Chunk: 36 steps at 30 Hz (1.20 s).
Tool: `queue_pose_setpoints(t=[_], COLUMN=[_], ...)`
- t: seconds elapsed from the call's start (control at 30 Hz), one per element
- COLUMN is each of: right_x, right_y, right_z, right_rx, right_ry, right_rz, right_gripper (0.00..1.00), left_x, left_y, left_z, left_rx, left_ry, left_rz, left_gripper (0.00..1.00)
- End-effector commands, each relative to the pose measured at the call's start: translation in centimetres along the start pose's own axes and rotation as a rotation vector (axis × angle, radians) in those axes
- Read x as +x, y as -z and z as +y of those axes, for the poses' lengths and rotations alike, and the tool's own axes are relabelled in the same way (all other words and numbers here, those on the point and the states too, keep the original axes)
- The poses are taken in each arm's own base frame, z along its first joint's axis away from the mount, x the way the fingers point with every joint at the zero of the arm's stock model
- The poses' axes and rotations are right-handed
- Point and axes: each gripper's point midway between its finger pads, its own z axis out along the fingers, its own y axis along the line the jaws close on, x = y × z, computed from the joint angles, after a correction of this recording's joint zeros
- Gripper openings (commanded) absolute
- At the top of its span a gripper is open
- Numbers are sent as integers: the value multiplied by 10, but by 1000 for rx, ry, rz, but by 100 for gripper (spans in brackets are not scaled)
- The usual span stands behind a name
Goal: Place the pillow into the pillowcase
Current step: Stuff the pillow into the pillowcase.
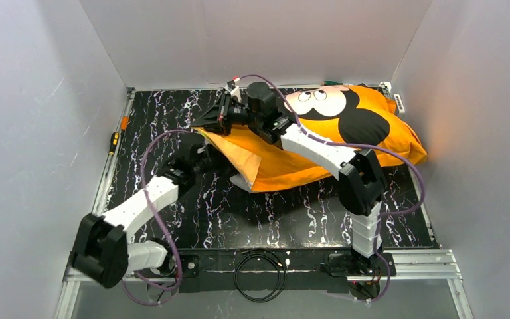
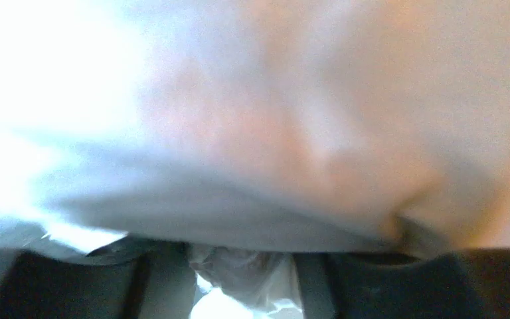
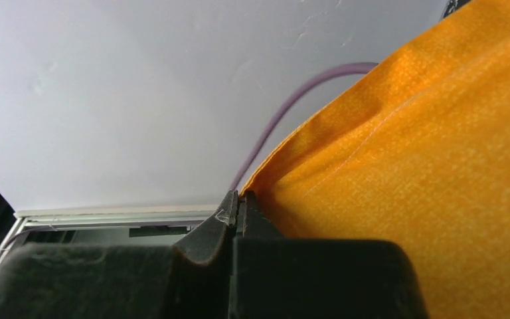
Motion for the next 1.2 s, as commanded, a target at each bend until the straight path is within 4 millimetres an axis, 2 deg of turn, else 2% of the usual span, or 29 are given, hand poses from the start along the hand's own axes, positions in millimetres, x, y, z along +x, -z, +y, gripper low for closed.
queue_pose_setpoints(t=[0.0,0.03,0.1,0.23,0.3,0.4,0.43,0.47,0.53,0.6,0.67,0.77,0.9,1.03,1.1,1.17], right_x=[27,27,27,27,28,33,37,41,47,50,47,39,26,11,4,-3], right_y=[18,20,21,23,24,25,25,24,22,24,27,38,59,86,102,119], right_z=[38,32,22,-2,-10,-19,-21,-23,-22,-15,-9,-2,-1,-8,-11,-19], right_rx=[-84,-75,-44,59,102,128,133,137,131,135,177,297,406,501,537,582], right_ry=[139,137,134,140,144,128,122,118,125,164,229,372,454,487,492,494], right_rz=[-48,-52,-49,-37,-32,-16,-6,8,35,43,48,32,-1,-44,-63,-72], right_gripper=[1,1,1,1,1,3,7,13,27,44,64,82,86,87,88,88], left_x=[15,16,23,44,49,49,46,44,39,40,45,48,50,74,85,91], left_y=[66,84,113,178,206,226,229,230,229,219,205,183,156,128,125,129], left_z=[20,22,30,60,67,58,51,44,27,8,-8,-26,-42,-53,-46,-50], left_rx=[-272,-336,-459,-758,-853,-809,-769,-722,-615,-493,-395,-304,-273,-319,-410,-456], left_ry=[-76,-91,-78,32,73,101,95,77,7,-55,-81,-70,-62,-45,-25,-55], left_rz=[48,45,56,63,12,-105,-142,-171,-199,-168,-107,-18,34,147,184,191], left_gripper=[61,69,75,79,80,83,90,91,93,94,98,98,93,73,65,63])
